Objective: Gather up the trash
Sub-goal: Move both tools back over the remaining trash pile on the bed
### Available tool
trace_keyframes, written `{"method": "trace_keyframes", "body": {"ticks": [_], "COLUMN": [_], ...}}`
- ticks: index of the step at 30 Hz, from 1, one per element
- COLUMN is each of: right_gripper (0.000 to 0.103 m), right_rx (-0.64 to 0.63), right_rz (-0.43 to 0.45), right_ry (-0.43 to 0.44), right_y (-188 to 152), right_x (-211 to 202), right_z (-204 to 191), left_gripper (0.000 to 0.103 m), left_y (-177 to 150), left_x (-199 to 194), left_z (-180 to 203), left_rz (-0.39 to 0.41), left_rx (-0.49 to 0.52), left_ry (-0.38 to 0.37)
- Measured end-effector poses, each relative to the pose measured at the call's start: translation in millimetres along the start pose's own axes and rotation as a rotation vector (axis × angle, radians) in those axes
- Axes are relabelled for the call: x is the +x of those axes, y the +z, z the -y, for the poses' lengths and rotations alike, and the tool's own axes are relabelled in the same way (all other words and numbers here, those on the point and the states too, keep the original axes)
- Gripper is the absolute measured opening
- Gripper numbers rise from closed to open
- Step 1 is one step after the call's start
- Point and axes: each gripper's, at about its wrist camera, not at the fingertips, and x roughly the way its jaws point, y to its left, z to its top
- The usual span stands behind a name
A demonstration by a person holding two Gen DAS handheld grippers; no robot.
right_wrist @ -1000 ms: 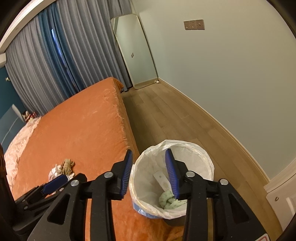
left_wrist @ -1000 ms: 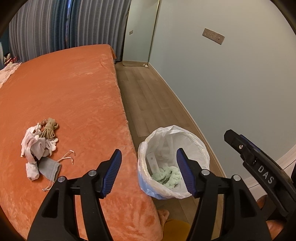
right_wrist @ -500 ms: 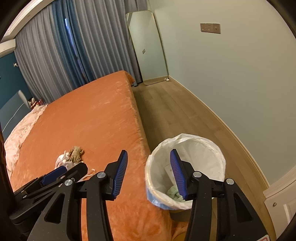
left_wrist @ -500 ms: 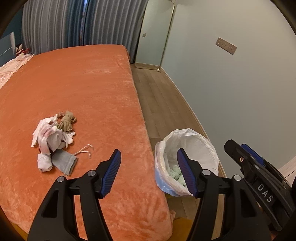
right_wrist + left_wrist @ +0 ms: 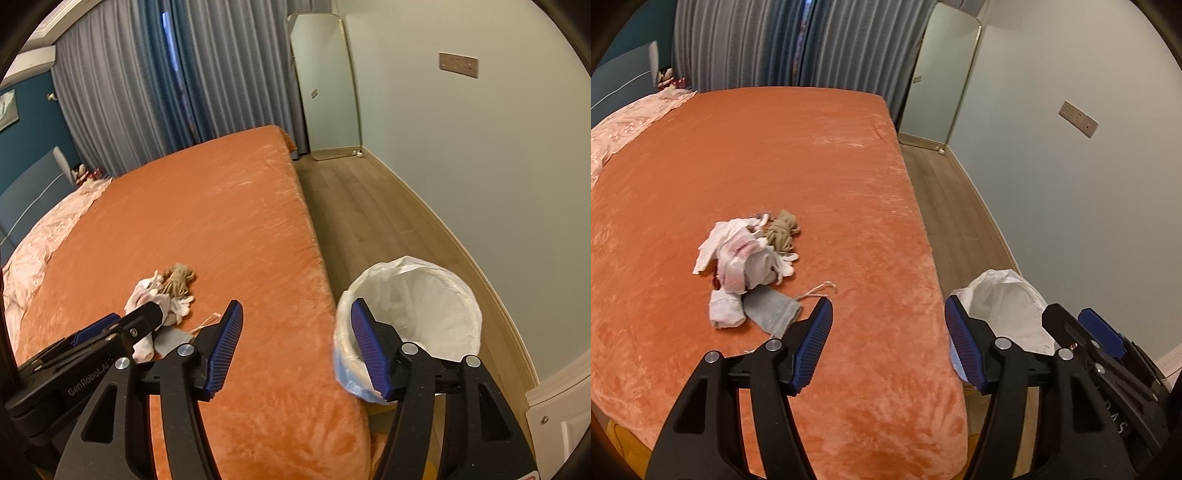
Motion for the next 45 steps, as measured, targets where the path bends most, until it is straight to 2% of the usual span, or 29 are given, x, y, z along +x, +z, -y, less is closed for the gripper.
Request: {"method": "trace_keyframes", "body": {"ticks": [4,7,18,21,26,37,42,45], "right_gripper": [0.06,0.06,0.061,0.064,0.066,0.067,0.067,0.067], "right_rx": [-0.029,-0.043,-0.112,-0.131,-0.148,-0.163,-0.156,-0.145], "right_rz": [-0.012,-0.022,-0.072,-0.087,-0.114,-0.223,-0.272,-0.299], "right_ry": [0.012,0.024,0.048,0.049,0.054,0.08,0.087,0.088], "right_y": [-4.7,-8.8,-27.7,-33.2,-41.9,-68.5,-75.3,-77.6], "right_x": [2.4,4.0,20.8,28.2,43.7,111.9,149.6,171.1], "right_z": [-20.2,-35.2,-90.3,-103.4,-121.8,-157.1,-168.7,-172.6], "left_gripper": [0.06,0.069,0.069,0.07,0.084,0.086,0.086,0.086], "left_y": [-1.6,-3.9,-13.3,-16.8,-25.6,-45.1,-46.7,-43.2], "left_x": [-3.2,-5.9,-11.6,-9.3,-0.8,47.8,81.4,104.7], "left_z": [-19.3,-35.4,-100.7,-115.9,-147.4,-224.9,-242.9,-247.7], "left_rz": [0.002,0.003,0.002,-0.008,-0.036,-0.156,-0.221,-0.255], "left_rx": [-0.024,-0.048,-0.124,-0.139,-0.18,-0.314,-0.338,-0.349], "left_ry": [0.024,0.048,0.101,0.117,0.167,0.23,0.231,0.204]}}
